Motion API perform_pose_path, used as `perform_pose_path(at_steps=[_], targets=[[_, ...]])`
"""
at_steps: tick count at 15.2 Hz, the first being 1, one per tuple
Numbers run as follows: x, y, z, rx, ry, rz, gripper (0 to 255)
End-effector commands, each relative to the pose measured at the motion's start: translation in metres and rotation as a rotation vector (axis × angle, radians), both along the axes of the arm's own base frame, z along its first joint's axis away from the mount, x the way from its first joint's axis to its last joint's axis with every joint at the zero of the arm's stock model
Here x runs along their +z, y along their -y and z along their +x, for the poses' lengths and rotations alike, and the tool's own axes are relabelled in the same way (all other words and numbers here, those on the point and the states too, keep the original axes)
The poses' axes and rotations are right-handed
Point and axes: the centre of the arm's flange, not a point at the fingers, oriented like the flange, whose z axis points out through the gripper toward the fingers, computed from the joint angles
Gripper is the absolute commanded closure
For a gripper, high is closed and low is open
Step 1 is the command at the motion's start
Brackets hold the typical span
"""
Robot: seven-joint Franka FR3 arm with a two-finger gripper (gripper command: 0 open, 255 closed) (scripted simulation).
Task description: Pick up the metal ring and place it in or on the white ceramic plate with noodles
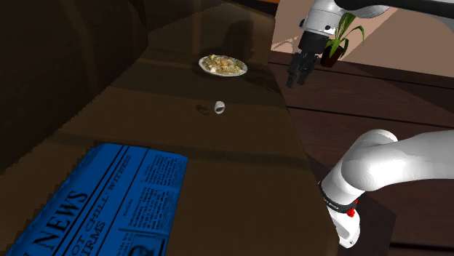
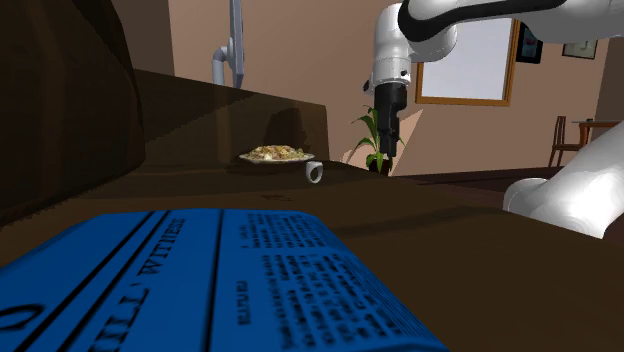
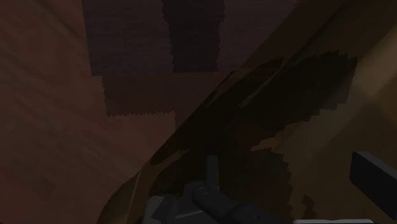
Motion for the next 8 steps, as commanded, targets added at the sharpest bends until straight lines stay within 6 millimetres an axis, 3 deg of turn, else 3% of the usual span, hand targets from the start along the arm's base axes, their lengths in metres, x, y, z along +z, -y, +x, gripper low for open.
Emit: perform_pose_path(at_steps=[1, 8], targets=[[0.0, 0.0, 0.0, 0.0, 0.0, 0.0, 0], [0.017, -0.098, 0.007, -0.022, 0.013, -0.051, 0]])
